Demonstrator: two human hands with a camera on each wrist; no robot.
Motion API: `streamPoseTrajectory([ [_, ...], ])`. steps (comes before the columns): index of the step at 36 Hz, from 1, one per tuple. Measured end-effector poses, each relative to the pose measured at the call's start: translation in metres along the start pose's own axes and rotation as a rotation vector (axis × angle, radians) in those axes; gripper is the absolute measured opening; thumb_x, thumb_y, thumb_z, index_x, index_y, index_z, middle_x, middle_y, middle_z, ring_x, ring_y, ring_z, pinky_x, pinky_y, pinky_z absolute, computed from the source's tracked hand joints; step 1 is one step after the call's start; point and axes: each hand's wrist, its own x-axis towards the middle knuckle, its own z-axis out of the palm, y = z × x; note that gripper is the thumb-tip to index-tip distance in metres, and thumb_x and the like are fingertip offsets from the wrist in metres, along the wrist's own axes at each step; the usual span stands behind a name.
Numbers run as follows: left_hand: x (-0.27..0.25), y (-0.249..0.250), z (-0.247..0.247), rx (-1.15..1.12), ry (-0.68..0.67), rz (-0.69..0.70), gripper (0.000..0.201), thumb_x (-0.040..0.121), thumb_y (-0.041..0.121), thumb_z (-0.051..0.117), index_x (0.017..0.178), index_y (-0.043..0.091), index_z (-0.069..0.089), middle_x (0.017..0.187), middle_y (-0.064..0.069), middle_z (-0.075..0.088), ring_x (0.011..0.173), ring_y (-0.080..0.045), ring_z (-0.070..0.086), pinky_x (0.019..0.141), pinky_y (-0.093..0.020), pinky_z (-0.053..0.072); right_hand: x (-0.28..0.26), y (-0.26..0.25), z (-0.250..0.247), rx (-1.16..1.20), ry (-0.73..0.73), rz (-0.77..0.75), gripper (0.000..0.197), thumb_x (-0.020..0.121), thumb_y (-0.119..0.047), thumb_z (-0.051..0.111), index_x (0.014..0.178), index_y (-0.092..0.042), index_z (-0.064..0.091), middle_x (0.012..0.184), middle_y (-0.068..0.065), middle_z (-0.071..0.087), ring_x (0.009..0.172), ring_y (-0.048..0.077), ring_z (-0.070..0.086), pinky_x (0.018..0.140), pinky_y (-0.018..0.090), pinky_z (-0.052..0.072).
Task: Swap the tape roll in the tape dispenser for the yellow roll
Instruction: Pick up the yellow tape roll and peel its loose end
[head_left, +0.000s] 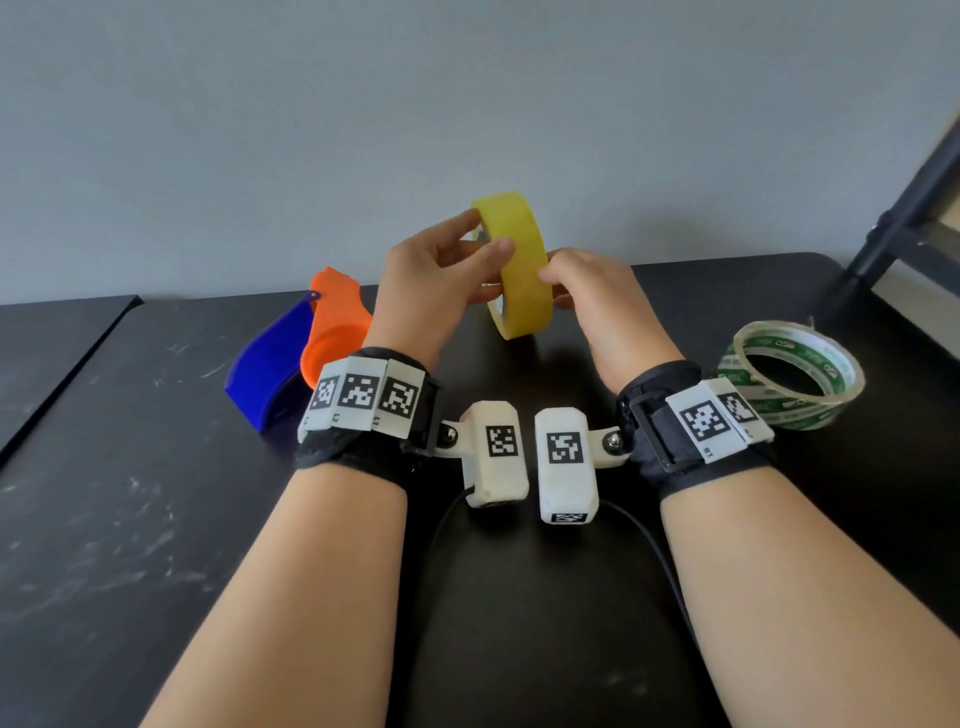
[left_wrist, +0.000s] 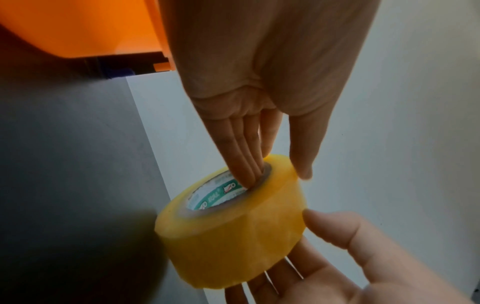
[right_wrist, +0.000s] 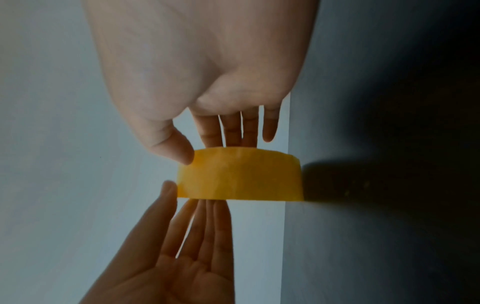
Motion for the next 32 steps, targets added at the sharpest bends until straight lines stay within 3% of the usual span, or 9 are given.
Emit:
streamPoseTrajectory([
  [3,0.0,0.0,0.001,0.084,-0.08,0.002,0.063,0.083,0.009,0.072,0.141,0.011,0.047,0.103,-0.008,0.071,0.084,-0.014,0.069,0.079,-0.026,0.059,0.002,0.002,0.0,-0.001,0.019,-0.003,0.015,0.09,-0.018,0.052,0.08,-0.013,0.061,0.084,0.004,0.06,0.078,0.014,0.054,0.072,0.026,0.041],
  [10,-0.002,-0.001,-0.002,0.061,-0.142,-0.041,0.071,0.08,-0.003,0.07,0.144,0.013,0.043,0.087,-0.004,0.067,0.085,-0.022,0.068,0.088,-0.036,0.058,0.004,0.0,0.001,0.01,0.056,0.041,0.018,0.089,-0.019,0.052,0.073,-0.015,0.059,0.086,0.007,0.06,0.08,0.02,0.056,0.075,0.032,0.045],
  [14,-0.004,-0.001,0.001,0.012,-0.084,-0.034,0.064,0.081,-0.001,0.07,0.141,0.008,0.047,0.098,-0.016,0.07,0.089,-0.026,0.071,0.086,-0.036,0.059,-0.001,-0.005,0.004,-0.012,0.04,0.024,0.036,0.073,-0.024,0.048,0.091,0.004,0.061,0.087,0.011,0.059,0.083,0.024,0.055,0.078,0.037,0.046],
  [18,-0.004,-0.001,0.002,-0.029,-0.05,-0.035,0.059,0.082,0.0,0.07,0.138,0.006,0.05,0.102,-0.02,0.072,0.092,-0.03,0.073,0.084,-0.036,0.06,-0.003,-0.005,0.003,0.004,0.014,0.013,0.022,0.071,-0.022,0.047,0.08,-0.015,0.066,0.087,0.009,0.06,0.083,0.022,0.056,0.078,0.036,0.046],
  [20,-0.003,-0.001,0.003,-0.048,-0.036,-0.035,0.058,0.083,0.0,0.069,0.137,0.005,0.05,0.099,-0.018,0.072,0.088,-0.028,0.073,0.082,-0.034,0.06,-0.004,-0.006,0.003,0.022,0.005,0.016,0.022,0.071,-0.022,0.047,0.079,-0.018,0.066,0.087,0.011,0.062,0.084,0.021,0.057,0.079,0.036,0.047],
  [24,-0.002,-0.001,0.004,-0.085,0.013,-0.027,0.055,0.083,0.003,0.069,0.136,0.003,0.051,0.085,-0.011,0.072,0.074,-0.02,0.071,0.078,-0.032,0.061,-0.007,-0.008,0.004,0.036,0.002,0.038,0.047,0.068,-0.026,0.047,0.098,0.007,0.062,0.108,0.031,0.062,0.088,0.025,0.057,0.095,0.05,0.049],
  [26,-0.001,-0.001,0.002,-0.096,0.032,-0.026,0.054,0.084,0.005,0.069,0.135,0.003,0.051,0.082,-0.009,0.072,0.071,-0.017,0.07,0.077,-0.032,0.061,-0.009,-0.009,0.005,0.058,0.006,0.053,0.052,0.067,-0.026,0.049,0.103,0.009,0.06,0.112,0.03,0.062,0.089,0.024,0.057,0.098,0.05,0.048],
  [30,-0.001,-0.002,0.002,-0.074,0.025,-0.023,0.053,0.086,0.006,0.068,0.136,0.003,0.05,0.086,-0.01,0.071,0.074,-0.016,0.07,0.076,-0.029,0.06,-0.009,-0.009,0.004,0.081,0.028,0.078,0.042,0.07,-0.024,0.052,0.098,0.004,0.066,0.094,0.017,0.067,0.089,0.022,0.06,0.1,0.047,0.048],
  [32,-0.001,-0.002,0.002,-0.044,0.0,-0.021,0.055,0.087,0.007,0.067,0.139,0.005,0.048,0.092,-0.012,0.07,0.077,-0.017,0.069,0.077,-0.03,0.06,-0.009,-0.007,0.004,0.063,0.029,0.072,0.036,0.075,-0.022,0.052,0.098,0.003,0.067,0.101,0.022,0.07,0.092,0.024,0.063,0.101,0.049,0.047],
])
